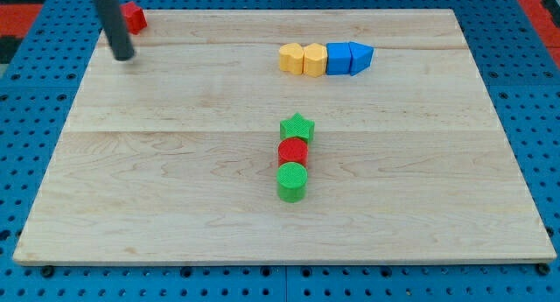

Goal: Push the red star diagonally towards the bottom right

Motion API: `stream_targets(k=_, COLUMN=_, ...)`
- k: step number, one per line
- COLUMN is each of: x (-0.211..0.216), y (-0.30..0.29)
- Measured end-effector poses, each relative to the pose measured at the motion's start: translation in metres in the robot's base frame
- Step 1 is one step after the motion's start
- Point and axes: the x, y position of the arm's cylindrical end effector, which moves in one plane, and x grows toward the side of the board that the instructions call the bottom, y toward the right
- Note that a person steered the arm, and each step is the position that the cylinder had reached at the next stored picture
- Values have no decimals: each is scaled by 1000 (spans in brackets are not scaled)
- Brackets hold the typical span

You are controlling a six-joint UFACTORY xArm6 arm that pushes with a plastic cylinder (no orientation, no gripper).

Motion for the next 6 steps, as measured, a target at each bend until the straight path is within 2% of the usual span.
stream_targets(k=1, x=-41, y=-35)
stream_targets(k=3, x=-97, y=-39)
stream_targets(k=6, x=-91, y=-4)
